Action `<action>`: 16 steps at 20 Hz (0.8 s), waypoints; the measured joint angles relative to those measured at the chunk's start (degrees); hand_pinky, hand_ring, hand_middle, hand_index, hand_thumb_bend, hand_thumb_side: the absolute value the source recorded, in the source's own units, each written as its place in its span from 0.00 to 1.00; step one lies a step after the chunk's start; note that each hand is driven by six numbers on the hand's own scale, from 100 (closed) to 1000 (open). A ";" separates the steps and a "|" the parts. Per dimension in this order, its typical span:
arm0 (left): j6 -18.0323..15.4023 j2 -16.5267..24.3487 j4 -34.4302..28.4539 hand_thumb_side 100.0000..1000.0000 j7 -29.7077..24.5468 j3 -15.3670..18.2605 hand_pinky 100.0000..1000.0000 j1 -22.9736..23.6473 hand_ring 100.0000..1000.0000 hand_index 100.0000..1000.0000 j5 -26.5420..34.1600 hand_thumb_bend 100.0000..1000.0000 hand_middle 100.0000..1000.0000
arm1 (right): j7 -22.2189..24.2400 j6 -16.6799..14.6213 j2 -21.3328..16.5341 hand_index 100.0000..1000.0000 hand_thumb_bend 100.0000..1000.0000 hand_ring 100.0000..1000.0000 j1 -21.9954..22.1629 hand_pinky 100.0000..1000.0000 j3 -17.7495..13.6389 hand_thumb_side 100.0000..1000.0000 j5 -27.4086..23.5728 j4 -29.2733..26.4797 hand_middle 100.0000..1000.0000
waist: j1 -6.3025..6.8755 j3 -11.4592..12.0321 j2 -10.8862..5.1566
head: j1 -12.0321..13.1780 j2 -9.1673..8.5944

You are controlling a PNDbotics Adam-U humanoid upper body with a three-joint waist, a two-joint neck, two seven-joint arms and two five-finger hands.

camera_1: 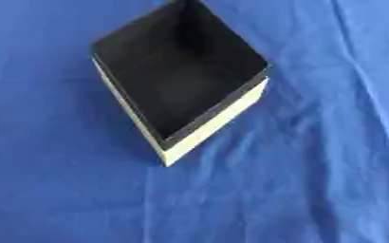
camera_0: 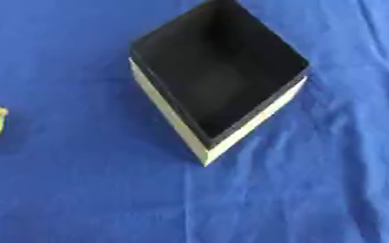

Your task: Pick up objects on the table and place them in the box.

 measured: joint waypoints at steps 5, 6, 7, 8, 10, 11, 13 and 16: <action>-0.01 0.00 0.00 0.60 -0.01 0.00 0.49 0.15 0.67 0.80 0.00 0.28 0.65 | -0.19 0.26 0.00 0.73 0.00 0.68 0.42 0.75 -0.40 0.00 -0.25 -0.67 0.72 | 0.00 0.06 0.00 | 0.45 0.44; -0.01 0.00 0.00 0.60 -0.01 0.01 0.49 0.26 0.67 0.80 0.00 0.28 0.65 | -0.19 0.30 0.00 0.73 0.00 0.68 0.43 0.75 -0.55 0.00 -0.37 -0.79 0.72 | 0.00 0.09 0.00 | 0.45 0.44; -0.01 -0.01 0.00 0.60 -0.01 0.01 0.49 0.31 0.67 0.80 0.00 0.28 0.65 | -0.21 0.40 0.00 0.73 0.00 0.68 0.43 0.75 -0.64 0.00 -0.46 -0.96 0.72 | 0.00 0.10 0.00 | 0.45 0.45; -0.02 -0.01 0.00 0.60 -0.02 0.01 0.49 0.33 0.67 0.80 0.00 0.28 0.65 | -0.22 0.51 0.00 0.73 0.00 0.68 0.43 0.75 -0.65 0.00 -0.58 -1.04 0.72 | 0.00 0.12 0.00 | 0.47 0.46; -0.05 -0.01 0.00 0.59 -0.05 0.02 0.49 0.36 0.67 0.80 0.00 0.28 0.65 | -0.20 0.71 0.00 0.73 0.00 0.68 0.46 0.75 -0.70 0.00 -0.68 -1.20 0.72 | 0.00 0.20 0.00 | 0.81 0.47; -0.06 -0.01 0.00 0.60 -0.06 0.03 0.49 0.37 0.67 0.80 0.00 0.28 0.65 | -0.19 0.74 0.00 0.73 0.00 0.68 0.48 0.75 -0.77 0.00 -0.70 -1.30 0.72 | 0.00 0.22 0.00 | 1.15 0.47; -0.07 -0.02 0.00 0.60 -0.07 0.05 0.49 0.40 0.67 0.80 0.00 0.28 0.65 | -0.18 0.77 0.00 0.73 0.00 0.68 0.55 0.75 -0.93 0.00 -0.73 -1.35 0.72 | 0.00 0.26 0.00 | 2.13 0.47; -0.08 -0.03 0.00 0.59 -0.08 0.15 0.49 0.42 0.67 0.80 0.00 0.28 0.65 | -0.10 0.85 0.01 0.73 0.00 0.68 0.68 0.75 -0.95 0.00 -0.85 -1.43 0.72 | 0.00 0.28 0.00 | 3.38 0.47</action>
